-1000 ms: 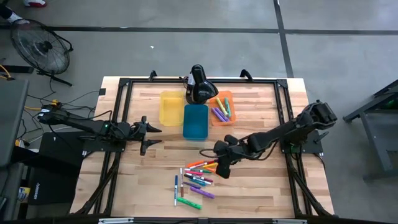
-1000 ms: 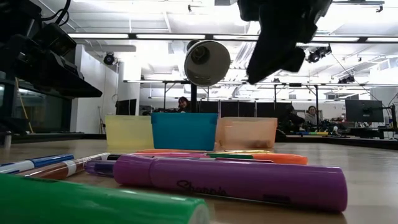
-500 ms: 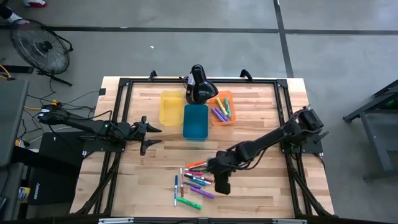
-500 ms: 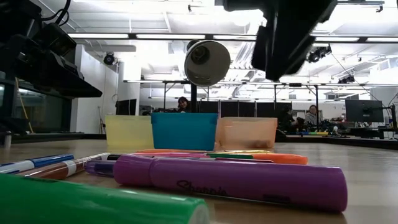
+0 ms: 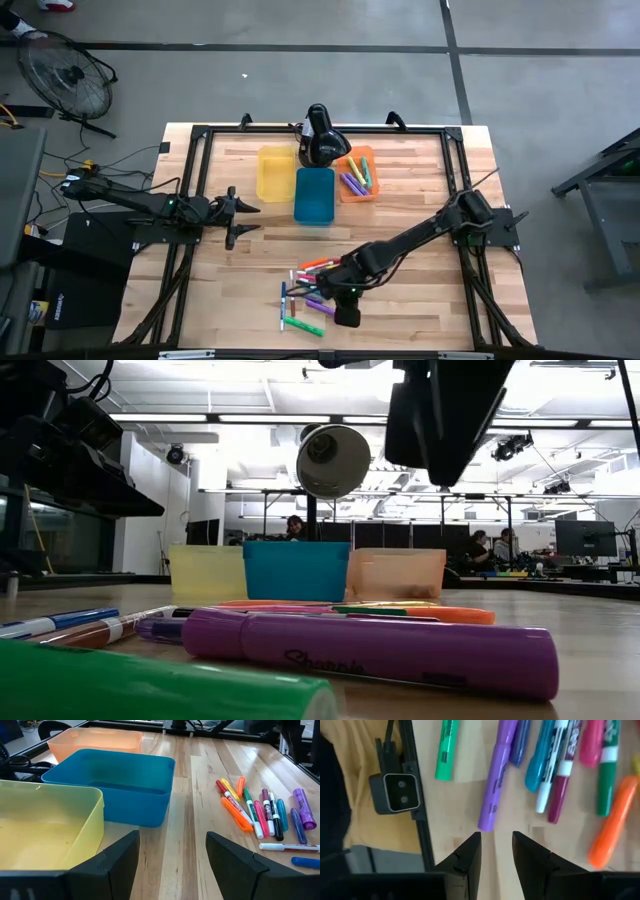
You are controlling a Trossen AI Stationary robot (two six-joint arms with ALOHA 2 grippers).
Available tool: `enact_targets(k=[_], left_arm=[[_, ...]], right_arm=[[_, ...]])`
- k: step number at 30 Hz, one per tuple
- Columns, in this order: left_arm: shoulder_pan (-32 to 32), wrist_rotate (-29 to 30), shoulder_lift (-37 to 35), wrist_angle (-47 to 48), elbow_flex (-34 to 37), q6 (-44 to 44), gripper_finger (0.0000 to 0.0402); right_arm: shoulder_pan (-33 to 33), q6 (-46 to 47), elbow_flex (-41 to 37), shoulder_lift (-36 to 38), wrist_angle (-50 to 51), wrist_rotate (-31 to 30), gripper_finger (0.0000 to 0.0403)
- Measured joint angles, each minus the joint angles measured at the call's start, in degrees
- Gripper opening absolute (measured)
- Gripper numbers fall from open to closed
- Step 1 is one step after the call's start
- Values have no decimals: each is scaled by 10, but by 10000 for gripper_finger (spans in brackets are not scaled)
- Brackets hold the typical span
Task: Pick & Place Markers
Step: Put the purple highlighter into the orange bin
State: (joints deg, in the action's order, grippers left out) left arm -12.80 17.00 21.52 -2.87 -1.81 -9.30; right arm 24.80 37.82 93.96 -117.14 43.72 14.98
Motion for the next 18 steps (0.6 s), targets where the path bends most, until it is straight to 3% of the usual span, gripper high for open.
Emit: enact_targets(k=[5,11,18], left_arm=[[0,0,0,0,0,0,224],[0,0,0,0,0,0,224],[0,0,0,0,0,0,224]], right_arm=[[-1,25,1,-8,-30,35,99],[-17,-26,1,-9,-22,35,102],[-38,-80,1,-7,-16,24,141]])
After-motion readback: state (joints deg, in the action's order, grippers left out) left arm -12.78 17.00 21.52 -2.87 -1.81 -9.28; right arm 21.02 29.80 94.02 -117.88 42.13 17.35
